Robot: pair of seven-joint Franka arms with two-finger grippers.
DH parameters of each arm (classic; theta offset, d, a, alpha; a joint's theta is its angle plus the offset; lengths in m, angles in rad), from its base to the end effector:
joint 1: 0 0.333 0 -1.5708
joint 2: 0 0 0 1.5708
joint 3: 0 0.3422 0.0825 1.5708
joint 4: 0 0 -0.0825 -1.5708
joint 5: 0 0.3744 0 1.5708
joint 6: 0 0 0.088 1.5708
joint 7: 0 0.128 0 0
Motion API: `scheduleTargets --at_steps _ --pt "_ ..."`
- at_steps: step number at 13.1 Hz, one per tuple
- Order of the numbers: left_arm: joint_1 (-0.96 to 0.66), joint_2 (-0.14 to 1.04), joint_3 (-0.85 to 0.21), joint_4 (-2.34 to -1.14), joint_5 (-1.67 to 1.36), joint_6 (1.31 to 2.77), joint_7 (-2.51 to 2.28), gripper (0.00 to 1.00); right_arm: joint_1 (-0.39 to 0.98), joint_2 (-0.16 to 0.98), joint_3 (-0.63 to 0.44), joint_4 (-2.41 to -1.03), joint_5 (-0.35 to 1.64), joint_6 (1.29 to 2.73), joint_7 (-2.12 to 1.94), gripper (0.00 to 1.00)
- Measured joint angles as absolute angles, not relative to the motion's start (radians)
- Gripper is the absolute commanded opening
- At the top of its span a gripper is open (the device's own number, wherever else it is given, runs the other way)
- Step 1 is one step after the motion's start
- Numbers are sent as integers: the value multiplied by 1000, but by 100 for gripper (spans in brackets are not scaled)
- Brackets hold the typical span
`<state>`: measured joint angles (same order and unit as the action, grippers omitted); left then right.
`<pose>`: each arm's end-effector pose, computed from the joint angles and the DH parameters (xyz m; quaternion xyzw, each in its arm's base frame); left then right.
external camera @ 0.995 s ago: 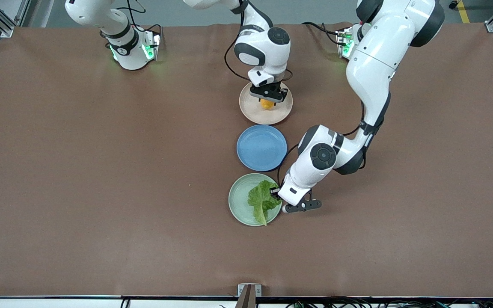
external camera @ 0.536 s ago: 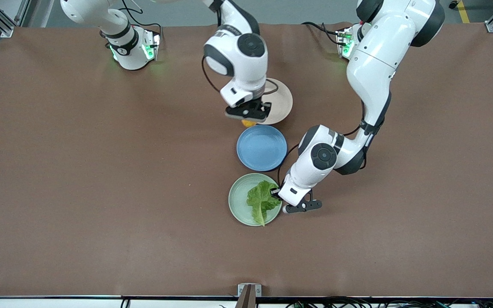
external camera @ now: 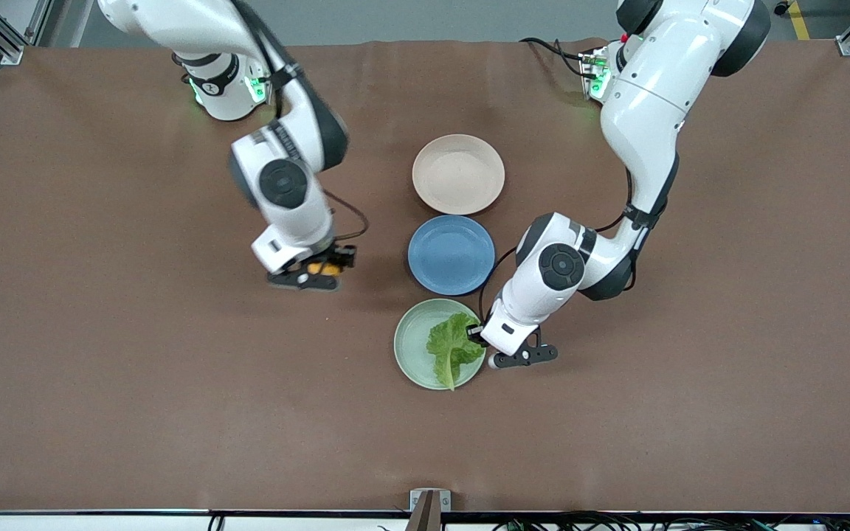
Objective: Pick lemon and lettuce from plates
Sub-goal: 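Carry the lettuce and lemon off their plates onto the bare table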
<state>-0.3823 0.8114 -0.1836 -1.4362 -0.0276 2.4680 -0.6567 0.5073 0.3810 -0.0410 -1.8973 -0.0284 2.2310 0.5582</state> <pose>0.6601 -0.3833 0.2403 0.9866 0.0901 0.0529 0.1255 0.5572 0.2806 0.3075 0.9989 -0.0357 -0.0114 0.0278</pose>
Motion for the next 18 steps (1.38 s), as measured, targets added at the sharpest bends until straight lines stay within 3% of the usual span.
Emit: scheduleTargets --at_steps 4,8,15,18 --pt "-379 696 -187 -1430 -66 2357 -670 0 284 374 -42 -1969 63 2286 217 1" --pt "-317 526 -189 -1454 -80 2154 -661 0 142 373 -40 -2024 95 2343 -18 1" --pt "14 217 -295 -1854 -112 2124 -408 0 107 391 -25 -2191 109 2502 -87 2" --pt "101 160 -310 -2020 -114 2231 -313 0 110 400 -18 -2194 117 2506 -87 2"
